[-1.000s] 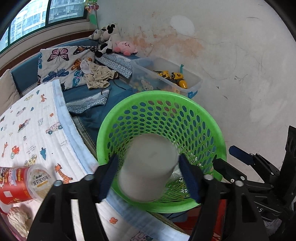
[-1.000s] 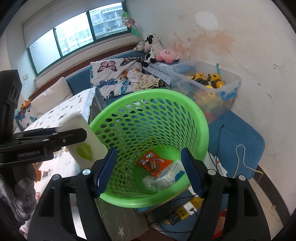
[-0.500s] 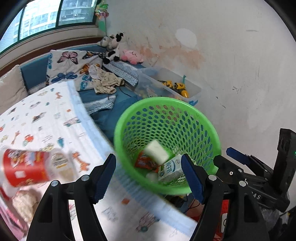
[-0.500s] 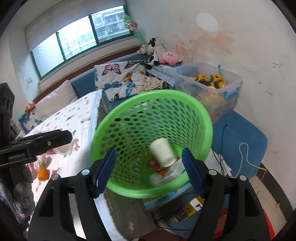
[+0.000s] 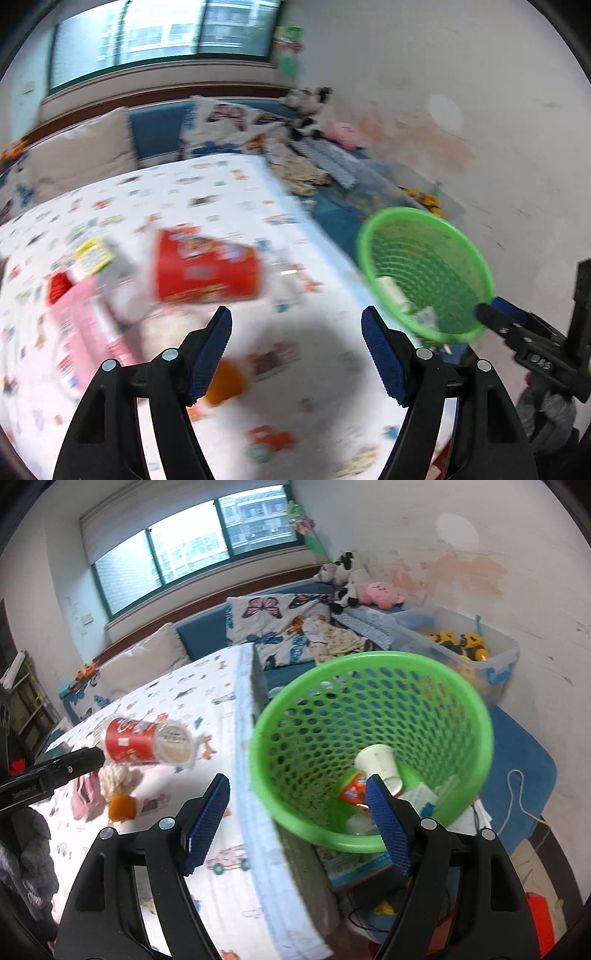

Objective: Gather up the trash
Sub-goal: 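Return to the bed and grasp the pink wrapper with the left gripper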

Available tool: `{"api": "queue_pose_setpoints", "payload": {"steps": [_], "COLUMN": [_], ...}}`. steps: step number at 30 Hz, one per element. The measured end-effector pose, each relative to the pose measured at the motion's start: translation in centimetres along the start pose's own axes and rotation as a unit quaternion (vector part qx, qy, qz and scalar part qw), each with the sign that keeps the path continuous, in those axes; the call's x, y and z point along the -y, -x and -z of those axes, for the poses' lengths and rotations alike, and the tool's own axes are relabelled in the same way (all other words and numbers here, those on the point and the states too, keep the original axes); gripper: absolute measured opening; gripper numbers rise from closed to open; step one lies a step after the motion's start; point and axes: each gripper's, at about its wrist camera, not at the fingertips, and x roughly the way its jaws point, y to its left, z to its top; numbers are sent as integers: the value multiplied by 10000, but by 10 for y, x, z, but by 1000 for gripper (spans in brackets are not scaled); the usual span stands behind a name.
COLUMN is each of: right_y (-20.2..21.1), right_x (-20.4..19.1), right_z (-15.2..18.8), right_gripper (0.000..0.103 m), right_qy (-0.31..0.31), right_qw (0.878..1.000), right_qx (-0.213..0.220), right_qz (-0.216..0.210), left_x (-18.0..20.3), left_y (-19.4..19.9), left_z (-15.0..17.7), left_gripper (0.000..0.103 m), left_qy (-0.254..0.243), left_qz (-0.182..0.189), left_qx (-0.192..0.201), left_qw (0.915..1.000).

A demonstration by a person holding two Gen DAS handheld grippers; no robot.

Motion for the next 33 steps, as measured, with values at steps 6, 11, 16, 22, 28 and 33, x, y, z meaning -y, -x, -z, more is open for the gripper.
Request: {"api": "queue_pose_setpoints", "payload": {"steps": [6, 11, 16, 22, 28, 33], "right_y": [-6, -12, -19, -27, -36, -46], "right_x": [-26, -46, -66, -87, -97, -108], "right_z": [-3, -6, -6, -5, -3, -3], "right_gripper": [76, 76, 77, 77, 78, 78], "right_qy": [173, 349, 505, 710, 817, 961], "right_qw": [9997, 9987, 9972, 9946, 9925, 9903], "right_qx": [-30, -68, -134, -212, -312, -396], "right_qz": [-191, -353, -539, -731, -850, -927], "left_x": [-63, -111, -133, -146, -157, -160], "left_y": [14, 17, 6, -14, -29, -34], "left_z": [8, 15, 13, 11, 11, 12], "left_gripper": [73, 77, 80, 82, 82, 73], "left_qy": [677, 1228, 1589, 1653, 1834, 1837], "left_qz": [-720, -1267, -1337, -1506, -1589, -1496], "left_qx": [134, 131, -36, -252, -489, -550], "left_qw": [9950, 9842, 9782, 9744, 9689, 9700]}}
